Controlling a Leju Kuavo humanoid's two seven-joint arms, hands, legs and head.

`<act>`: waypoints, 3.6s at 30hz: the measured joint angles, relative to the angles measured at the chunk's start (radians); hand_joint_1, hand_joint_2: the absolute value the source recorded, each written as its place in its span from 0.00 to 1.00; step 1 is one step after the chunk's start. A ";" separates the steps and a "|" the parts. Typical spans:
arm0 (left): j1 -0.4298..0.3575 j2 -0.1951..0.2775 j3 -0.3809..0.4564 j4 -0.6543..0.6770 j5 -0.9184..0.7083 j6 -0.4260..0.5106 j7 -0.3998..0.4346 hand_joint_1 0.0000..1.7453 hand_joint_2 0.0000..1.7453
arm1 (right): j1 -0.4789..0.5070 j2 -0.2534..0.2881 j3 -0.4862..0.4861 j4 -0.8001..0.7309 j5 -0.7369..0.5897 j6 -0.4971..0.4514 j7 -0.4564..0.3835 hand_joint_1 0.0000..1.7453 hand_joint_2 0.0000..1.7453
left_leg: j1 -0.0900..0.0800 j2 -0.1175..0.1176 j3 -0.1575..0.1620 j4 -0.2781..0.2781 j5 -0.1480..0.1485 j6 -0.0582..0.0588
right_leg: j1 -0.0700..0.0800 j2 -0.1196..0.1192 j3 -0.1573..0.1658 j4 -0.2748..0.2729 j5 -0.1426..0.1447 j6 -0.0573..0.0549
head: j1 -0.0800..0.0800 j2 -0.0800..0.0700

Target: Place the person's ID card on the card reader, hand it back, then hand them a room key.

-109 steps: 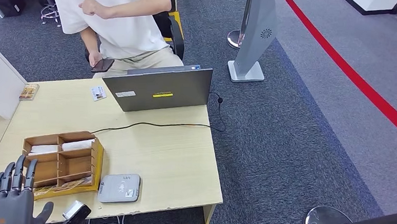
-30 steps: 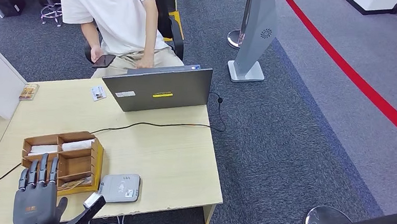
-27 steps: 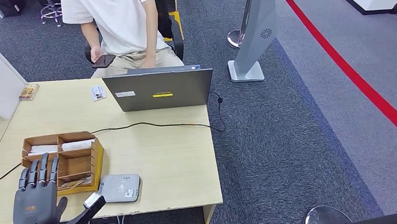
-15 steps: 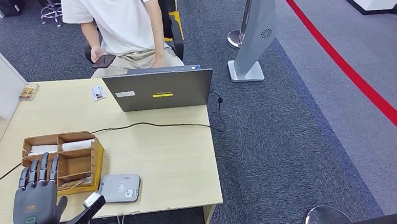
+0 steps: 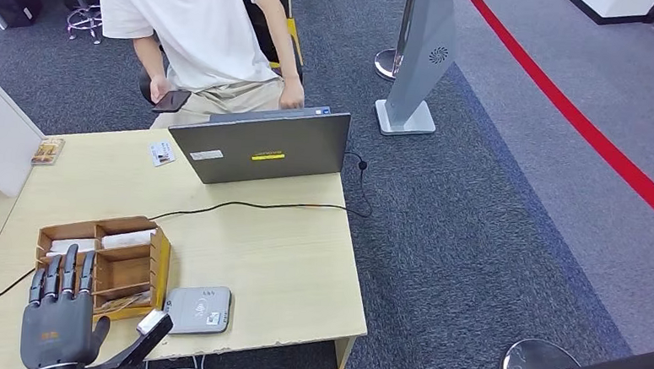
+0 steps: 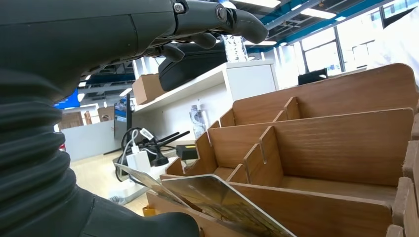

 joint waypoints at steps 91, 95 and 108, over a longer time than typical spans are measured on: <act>-0.371 0.078 -0.105 -0.303 0.161 -0.261 -0.018 1.00 1.00 | -0.003 0.000 0.027 0.004 0.009 0.002 -0.006 0.00 1.00 | 0.000 0.000 0.000 0.000 0.001 0.000 | 0.000 -0.001 -0.001 0.000 0.001 -0.001 | 0.000 0.000; -0.457 0.110 -0.105 -0.284 0.117 -0.257 -0.007 1.00 1.00 | -0.007 0.000 0.037 0.004 0.019 0.008 0.002 0.00 1.00 | 0.000 0.000 0.000 0.000 0.001 0.000 | 0.000 0.000 -0.001 0.000 0.001 -0.001 | 0.000 0.000; -0.513 0.159 -0.034 -0.138 0.001 -0.100 -0.027 1.00 1.00 | -0.013 0.005 0.069 0.004 0.036 0.018 0.026 0.00 1.00 | 0.000 0.000 0.000 0.000 0.001 0.000 | 0.000 0.001 -0.001 0.000 0.001 -0.001 | 0.000 0.000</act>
